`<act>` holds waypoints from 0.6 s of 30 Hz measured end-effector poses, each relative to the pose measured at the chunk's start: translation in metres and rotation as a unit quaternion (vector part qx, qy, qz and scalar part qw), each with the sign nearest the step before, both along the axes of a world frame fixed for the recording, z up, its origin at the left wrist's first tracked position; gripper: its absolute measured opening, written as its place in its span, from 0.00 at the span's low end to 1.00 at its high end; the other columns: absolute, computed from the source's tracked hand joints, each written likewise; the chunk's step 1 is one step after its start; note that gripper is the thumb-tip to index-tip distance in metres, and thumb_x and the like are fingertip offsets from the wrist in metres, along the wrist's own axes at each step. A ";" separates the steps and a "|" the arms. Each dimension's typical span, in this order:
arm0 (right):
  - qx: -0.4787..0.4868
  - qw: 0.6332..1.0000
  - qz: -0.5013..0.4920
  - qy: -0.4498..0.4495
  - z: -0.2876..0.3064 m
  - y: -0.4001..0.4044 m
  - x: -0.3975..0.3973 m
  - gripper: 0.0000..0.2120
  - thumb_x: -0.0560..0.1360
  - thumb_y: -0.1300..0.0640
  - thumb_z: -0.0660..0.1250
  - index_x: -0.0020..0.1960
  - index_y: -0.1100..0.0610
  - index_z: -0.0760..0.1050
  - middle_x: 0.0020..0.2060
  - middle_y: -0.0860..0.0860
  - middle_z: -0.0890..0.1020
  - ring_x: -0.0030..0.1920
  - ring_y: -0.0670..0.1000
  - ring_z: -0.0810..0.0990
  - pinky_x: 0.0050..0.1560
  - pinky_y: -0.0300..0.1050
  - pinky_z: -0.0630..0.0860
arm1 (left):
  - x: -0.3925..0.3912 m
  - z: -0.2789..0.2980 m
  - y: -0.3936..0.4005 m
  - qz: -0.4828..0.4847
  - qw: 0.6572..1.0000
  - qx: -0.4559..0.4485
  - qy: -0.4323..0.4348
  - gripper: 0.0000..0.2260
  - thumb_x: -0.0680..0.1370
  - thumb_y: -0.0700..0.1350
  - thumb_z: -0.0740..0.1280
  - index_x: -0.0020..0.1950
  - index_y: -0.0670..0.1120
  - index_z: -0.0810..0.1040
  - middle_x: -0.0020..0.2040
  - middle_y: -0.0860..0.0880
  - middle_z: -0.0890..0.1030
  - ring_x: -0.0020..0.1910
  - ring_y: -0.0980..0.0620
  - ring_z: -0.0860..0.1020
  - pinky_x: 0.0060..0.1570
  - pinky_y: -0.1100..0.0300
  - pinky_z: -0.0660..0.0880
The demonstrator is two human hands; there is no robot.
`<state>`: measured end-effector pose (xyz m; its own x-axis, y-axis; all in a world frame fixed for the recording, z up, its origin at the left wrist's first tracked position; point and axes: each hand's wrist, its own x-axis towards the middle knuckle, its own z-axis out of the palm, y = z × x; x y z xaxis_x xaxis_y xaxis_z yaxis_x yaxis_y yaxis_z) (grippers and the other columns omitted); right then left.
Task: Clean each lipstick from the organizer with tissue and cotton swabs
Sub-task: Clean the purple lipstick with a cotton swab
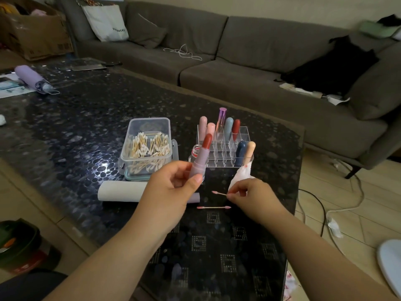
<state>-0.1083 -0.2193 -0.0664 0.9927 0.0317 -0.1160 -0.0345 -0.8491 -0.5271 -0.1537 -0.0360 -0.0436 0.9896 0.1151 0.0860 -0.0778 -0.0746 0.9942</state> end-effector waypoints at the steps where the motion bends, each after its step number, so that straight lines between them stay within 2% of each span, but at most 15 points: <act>1: -0.015 1.000 0.003 0.001 -0.004 0.002 0.001 0.04 0.74 0.52 0.69 0.44 0.46 0.82 0.40 0.44 0.76 0.50 0.48 0.75 0.57 0.45 0.73 | 0.001 -0.001 -0.001 -0.001 1.000 0.005 0.001 0.06 0.74 0.41 0.70 0.45 0.53 0.80 0.39 0.57 0.82 0.40 0.61 0.79 0.43 0.67 0.72; 4: -0.029 0.999 0.011 0.010 -0.009 0.004 0.002 0.05 0.76 0.54 0.67 0.47 0.47 0.83 0.38 0.42 0.76 0.50 0.47 0.76 0.63 0.50 0.71 | 0.003 -0.003 -0.002 -0.004 1.000 0.020 0.005 0.08 0.74 0.39 0.70 0.45 0.53 0.80 0.37 0.59 0.82 0.37 0.64 0.78 0.40 0.72 0.72; 9: -0.025 0.999 0.023 0.006 -0.009 0.002 0.002 0.05 0.75 0.53 0.69 0.49 0.47 0.83 0.36 0.40 0.75 0.47 0.45 0.75 0.61 0.47 0.73 | 0.005 -0.004 -0.003 0.000 0.999 0.026 0.019 0.08 0.74 0.41 0.70 0.45 0.55 0.80 0.39 0.59 0.83 0.40 0.63 0.80 0.41 0.72 0.72; 11: -0.024 0.999 0.024 0.012 -0.010 0.000 0.001 0.05 0.74 0.52 0.69 0.49 0.46 0.82 0.40 0.42 0.78 0.48 0.46 0.76 0.61 0.46 0.73 | 0.005 -0.002 -0.004 0.002 0.999 0.021 0.024 0.08 0.75 0.41 0.70 0.46 0.55 0.80 0.40 0.57 0.83 0.41 0.63 0.80 0.39 0.74 0.73; 13: -0.025 1.000 0.018 -0.004 -0.010 -0.002 0.000 0.06 0.74 0.52 0.69 0.49 0.46 0.82 0.48 0.46 0.79 0.51 0.47 0.76 0.60 0.42 0.73 | 0.005 -0.001 -0.005 0.001 0.999 0.021 0.027 0.08 0.75 0.41 0.70 0.46 0.55 0.80 0.41 0.57 0.83 0.41 0.64 0.80 0.38 0.77 0.72; 15: -0.006 0.999 0.015 -0.040 -0.005 -0.005 -0.001 0.07 0.75 0.53 0.69 0.51 0.47 0.82 0.53 0.48 0.78 0.52 0.45 0.75 0.54 0.33 0.70 | 0.004 0.000 -0.005 0.000 0.999 0.026 0.030 0.07 0.75 0.41 0.69 0.46 0.54 0.79 0.41 0.56 0.83 0.41 0.63 0.80 0.38 0.76 0.72; 18: 0.022 0.997 0.040 -0.068 0.007 -0.003 -0.005 0.08 0.76 0.53 0.67 0.55 0.48 0.80 0.47 0.43 0.77 0.43 0.40 0.74 0.39 0.24 0.67 | 0.005 0.000 -0.004 0.000 0.999 0.022 0.038 0.06 0.75 0.42 0.70 0.45 0.53 0.80 0.41 0.56 0.83 0.41 0.62 0.80 0.40 0.72 0.73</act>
<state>-0.1135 -0.2227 -0.0593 0.9933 0.1131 0.0220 0.1060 -0.8219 -0.5597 -0.1485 -0.0399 -0.0437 0.9934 0.1135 0.0165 -0.0029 -0.1191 0.9929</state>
